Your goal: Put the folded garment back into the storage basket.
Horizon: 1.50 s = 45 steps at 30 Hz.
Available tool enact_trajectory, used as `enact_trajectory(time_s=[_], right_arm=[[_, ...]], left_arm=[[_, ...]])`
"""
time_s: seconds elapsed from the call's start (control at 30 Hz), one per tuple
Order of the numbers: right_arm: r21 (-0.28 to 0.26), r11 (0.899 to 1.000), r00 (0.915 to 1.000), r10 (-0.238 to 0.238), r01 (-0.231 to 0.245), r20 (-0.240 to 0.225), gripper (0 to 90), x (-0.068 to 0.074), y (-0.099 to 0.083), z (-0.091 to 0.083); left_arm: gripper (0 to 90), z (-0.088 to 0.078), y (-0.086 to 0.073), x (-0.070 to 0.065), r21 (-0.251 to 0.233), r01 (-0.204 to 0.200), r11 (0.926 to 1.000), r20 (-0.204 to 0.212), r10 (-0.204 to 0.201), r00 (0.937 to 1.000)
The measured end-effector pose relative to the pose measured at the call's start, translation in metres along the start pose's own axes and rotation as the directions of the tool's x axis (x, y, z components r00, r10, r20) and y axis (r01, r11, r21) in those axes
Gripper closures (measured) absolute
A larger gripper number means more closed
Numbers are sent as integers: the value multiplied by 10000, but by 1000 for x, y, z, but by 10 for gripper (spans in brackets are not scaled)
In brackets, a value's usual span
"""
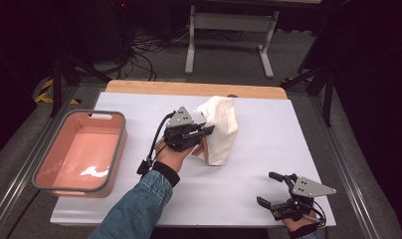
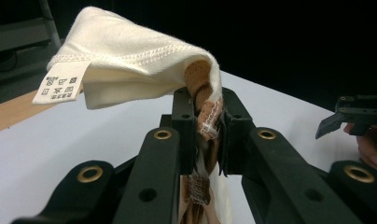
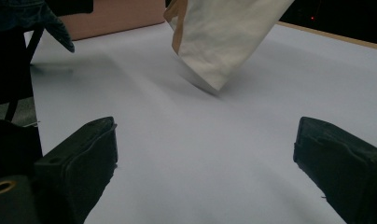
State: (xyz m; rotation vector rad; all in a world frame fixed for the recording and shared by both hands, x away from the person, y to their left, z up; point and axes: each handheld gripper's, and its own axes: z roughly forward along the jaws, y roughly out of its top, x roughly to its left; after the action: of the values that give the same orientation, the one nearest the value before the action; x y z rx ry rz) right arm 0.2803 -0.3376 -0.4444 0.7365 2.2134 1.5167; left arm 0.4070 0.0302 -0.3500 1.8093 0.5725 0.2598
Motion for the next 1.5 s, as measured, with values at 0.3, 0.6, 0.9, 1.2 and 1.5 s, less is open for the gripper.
enact_trajectory(time_s=[0.3, 0.6, 0.9, 1.2, 1.5], right_arm=[[32, 10000, 10000, 37, -37, -8, 68, 0, 0, 1], [58, 10000, 10000, 35, -35, 11, 68, 0, 0, 1], [58, 10000, 10000, 22, -23, 15, 68, 0, 0, 2], [85, 10000, 10000, 20, -20, 8, 67, 1, 0, 2], [86, 10000, 10000, 43, -43, -4, 68, 1, 0, 3]], left_arm=[[802, -20, 5, 4, 282, -154, 9995, -357, 164, 9992], [801, -47, 8, 8, 349, -169, 9992, -677, 193, 9975], [802, -74, 12, 12, 378, -225, 9990, -972, 261, 9949], [801, -102, 16, 16, 284, -251, 9993, -1317, 287, 9909], [802, -128, 13, 24, 148, -175, 9997, -1648, 197, 9861]])
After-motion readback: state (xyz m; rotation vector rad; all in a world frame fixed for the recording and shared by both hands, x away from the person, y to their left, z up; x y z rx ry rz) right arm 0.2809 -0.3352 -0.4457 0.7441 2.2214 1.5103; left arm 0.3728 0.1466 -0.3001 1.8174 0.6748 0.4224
